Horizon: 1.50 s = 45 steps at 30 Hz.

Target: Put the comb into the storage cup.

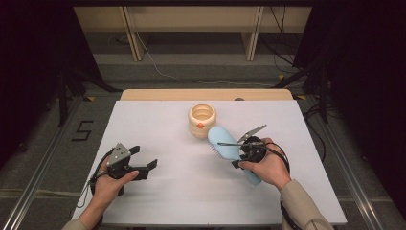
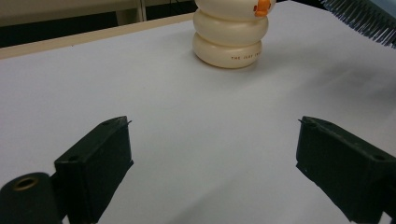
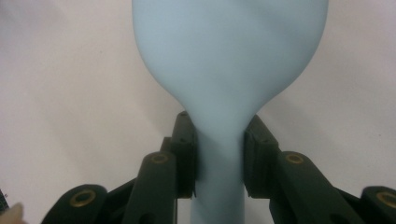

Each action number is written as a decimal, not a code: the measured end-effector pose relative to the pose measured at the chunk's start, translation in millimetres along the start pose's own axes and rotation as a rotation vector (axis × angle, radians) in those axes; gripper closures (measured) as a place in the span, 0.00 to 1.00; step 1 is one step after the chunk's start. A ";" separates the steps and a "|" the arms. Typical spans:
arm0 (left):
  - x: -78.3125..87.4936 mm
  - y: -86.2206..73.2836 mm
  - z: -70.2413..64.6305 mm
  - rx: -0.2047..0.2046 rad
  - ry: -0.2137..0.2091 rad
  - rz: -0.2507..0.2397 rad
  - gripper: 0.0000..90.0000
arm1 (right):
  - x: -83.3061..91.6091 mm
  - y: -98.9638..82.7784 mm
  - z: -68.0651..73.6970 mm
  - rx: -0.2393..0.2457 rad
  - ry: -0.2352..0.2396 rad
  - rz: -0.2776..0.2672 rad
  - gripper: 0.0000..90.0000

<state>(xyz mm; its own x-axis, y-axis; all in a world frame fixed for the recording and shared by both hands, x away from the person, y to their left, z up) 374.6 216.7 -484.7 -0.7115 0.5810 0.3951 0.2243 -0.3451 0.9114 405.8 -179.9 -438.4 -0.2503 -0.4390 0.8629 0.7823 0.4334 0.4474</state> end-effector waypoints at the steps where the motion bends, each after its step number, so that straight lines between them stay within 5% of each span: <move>1: 0.0 0.0 0.0 0.000 0.000 0.000 0.11 | 0.4 0.1 0.0 -0.002 0.002 -0.001 0.78; 45: -0.6 0.0 -1.3 -0.004 -0.005 0.005 0.11 | 8.8 6.1 -0.4 -0.067 0.025 -0.167 0.78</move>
<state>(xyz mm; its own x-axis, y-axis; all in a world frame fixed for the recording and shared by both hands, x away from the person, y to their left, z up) 374.2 215.3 -485.1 -0.7069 0.5834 0.3999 0.2247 -0.3508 0.9091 408.6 -181.5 -428.2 -0.3665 -0.5201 0.7715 0.7675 0.2997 0.5667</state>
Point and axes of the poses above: each handheld gripper's, and its own axes: x roughly backward along the jaws, y roughly out of its top, z roughly to its left, the point moved 2 cm from there along -x, roughly forward along the jaws, and after that the axes turned 13 degrees about -x, right-handed, at the moved point
